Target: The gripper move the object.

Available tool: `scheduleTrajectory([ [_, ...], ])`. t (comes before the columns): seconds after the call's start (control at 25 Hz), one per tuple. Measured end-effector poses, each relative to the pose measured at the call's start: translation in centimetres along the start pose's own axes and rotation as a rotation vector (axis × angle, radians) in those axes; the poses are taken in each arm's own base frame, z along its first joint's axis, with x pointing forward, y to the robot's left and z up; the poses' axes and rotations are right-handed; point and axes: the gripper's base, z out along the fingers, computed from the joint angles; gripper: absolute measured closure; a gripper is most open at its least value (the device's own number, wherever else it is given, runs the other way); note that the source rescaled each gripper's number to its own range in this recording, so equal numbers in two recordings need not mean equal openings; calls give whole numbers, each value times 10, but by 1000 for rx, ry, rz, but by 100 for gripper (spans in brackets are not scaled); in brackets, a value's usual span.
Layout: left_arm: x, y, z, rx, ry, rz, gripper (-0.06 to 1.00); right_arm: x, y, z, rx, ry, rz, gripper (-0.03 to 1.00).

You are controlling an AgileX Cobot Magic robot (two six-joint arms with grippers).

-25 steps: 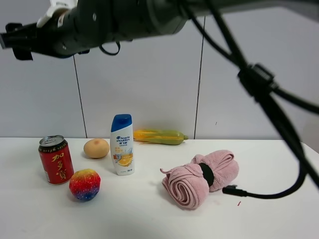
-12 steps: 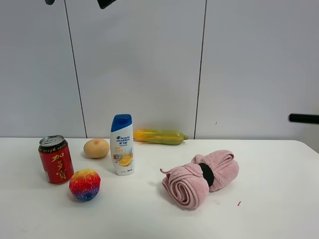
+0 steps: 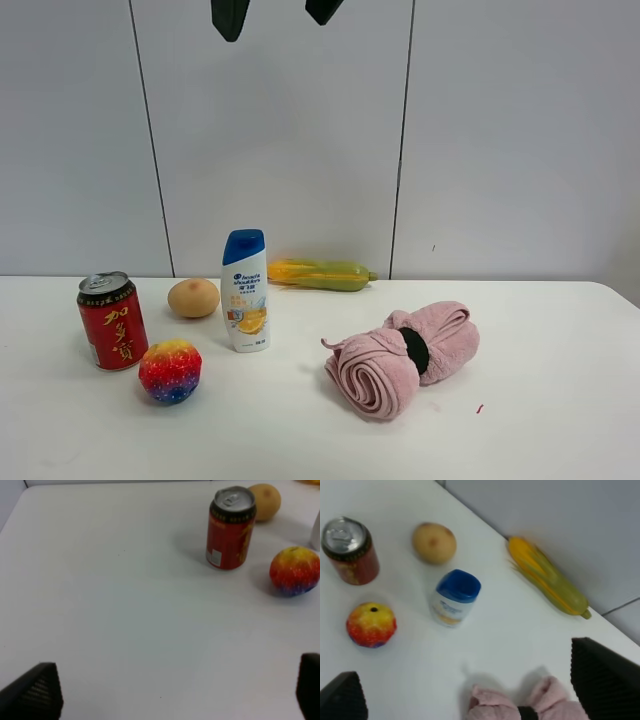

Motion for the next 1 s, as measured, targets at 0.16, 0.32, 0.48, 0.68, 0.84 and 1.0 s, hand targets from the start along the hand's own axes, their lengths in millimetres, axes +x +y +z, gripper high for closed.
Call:
scheduleTrajectory([
  [0.16, 0, 0, 0, 0, 0, 0, -6, 1, -7, -2, 25, -3, 5, 31],
  [0.32, 0, 0, 0, 0, 0, 0, -6, 4, -26, 0, 59, 7, 41, 31],
  [0.48, 0, 0, 0, 0, 0, 0, -6, 12, -61, 4, 124, 30, 105, 31],
  [0.68, 0, 0, 0, 0, 0, 0, -6, 25, -103, 5, 176, 54, 203, 31],
  [0.84, 0, 0, 0, 0, 0, 0, -6, 37, -133, -1, 201, 56, 288, 31],
  [1.0, 0, 0, 0, 0, 0, 0, -6, 47, -155, -8, 224, 55, 353, 31],
])
